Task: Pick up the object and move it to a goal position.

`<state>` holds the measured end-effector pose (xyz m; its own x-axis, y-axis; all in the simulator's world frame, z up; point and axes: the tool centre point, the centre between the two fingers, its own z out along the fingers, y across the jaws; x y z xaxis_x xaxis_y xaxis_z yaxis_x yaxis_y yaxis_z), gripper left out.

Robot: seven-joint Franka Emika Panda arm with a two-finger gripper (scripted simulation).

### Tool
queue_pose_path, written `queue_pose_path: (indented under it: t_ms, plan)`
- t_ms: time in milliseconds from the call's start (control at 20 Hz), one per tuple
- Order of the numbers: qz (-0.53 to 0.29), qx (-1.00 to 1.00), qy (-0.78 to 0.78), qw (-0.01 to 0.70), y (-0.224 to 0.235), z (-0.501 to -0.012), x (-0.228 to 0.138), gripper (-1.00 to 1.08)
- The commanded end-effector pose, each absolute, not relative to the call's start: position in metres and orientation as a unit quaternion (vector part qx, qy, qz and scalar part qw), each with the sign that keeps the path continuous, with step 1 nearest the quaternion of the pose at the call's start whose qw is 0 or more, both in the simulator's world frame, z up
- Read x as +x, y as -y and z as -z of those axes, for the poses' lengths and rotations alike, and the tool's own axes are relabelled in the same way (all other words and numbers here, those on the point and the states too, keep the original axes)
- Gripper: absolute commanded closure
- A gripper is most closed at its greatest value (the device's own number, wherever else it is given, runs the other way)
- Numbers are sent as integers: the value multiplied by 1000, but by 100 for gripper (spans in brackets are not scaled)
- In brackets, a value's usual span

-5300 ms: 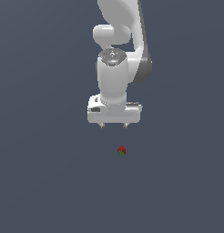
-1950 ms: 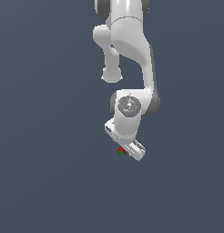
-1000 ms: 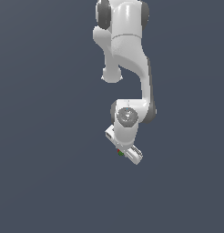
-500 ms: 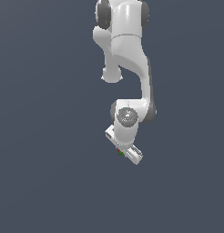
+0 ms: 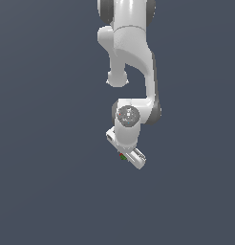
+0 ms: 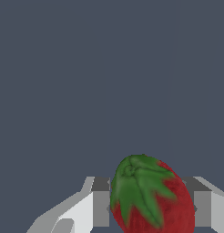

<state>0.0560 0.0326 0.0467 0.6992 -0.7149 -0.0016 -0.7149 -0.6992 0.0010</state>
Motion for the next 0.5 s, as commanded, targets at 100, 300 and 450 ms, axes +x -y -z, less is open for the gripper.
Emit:
queue_pose_path:
  t_ms: [100, 300, 450]
  plan:
    - [0, 922, 388, 0, -13, -74, 48, 108]
    - [1, 922, 388, -1, 11, -107, 38, 108]
    - [1, 921, 388, -1, 32, -137, 29, 108]
